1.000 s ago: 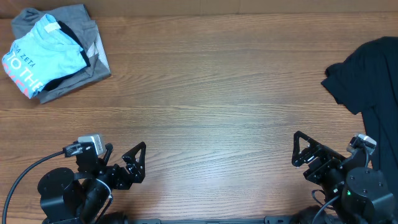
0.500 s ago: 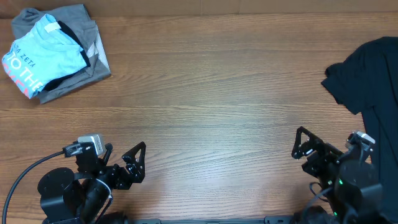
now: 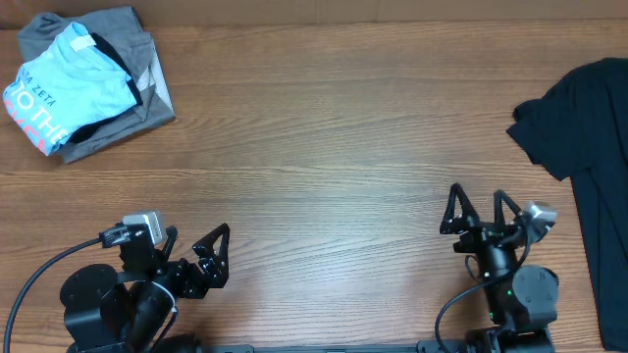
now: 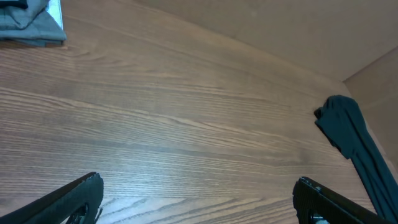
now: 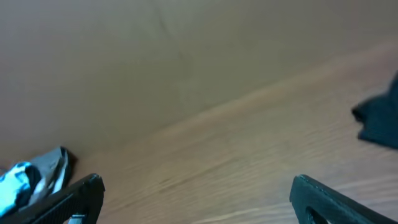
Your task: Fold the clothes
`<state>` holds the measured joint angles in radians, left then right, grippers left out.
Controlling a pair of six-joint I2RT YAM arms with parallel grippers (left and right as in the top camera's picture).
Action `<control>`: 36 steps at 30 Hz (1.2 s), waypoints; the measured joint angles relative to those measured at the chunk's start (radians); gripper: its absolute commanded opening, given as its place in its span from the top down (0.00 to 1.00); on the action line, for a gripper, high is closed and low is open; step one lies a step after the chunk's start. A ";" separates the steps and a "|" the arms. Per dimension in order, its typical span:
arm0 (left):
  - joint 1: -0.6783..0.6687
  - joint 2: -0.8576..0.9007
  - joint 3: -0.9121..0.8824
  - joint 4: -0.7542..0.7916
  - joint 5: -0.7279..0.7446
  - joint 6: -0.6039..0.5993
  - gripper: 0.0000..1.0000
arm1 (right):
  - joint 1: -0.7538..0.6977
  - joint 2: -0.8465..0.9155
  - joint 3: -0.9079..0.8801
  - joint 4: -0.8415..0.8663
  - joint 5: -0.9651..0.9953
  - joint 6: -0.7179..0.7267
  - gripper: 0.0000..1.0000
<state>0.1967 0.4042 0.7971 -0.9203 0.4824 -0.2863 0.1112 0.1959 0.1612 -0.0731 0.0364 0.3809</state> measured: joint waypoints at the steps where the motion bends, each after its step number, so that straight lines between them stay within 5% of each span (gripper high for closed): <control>1: 0.000 0.000 0.000 0.000 0.000 0.000 0.00 | 0.000 -0.018 -0.020 0.025 -0.008 -0.020 0.00; 11: 0.000 0.000 0.000 0.000 0.000 0.000 0.00 | -0.062 -0.178 -0.106 0.056 -0.032 -0.151 0.00; 36: 0.000 0.000 0.000 -0.028 0.000 0.000 0.00 | -0.079 -0.183 -0.143 -0.014 -0.059 -0.289 0.00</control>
<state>0.1967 0.4042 0.7971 -0.9485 0.4824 -0.2863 0.0322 0.0128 0.0185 -0.0872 -0.0223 0.0917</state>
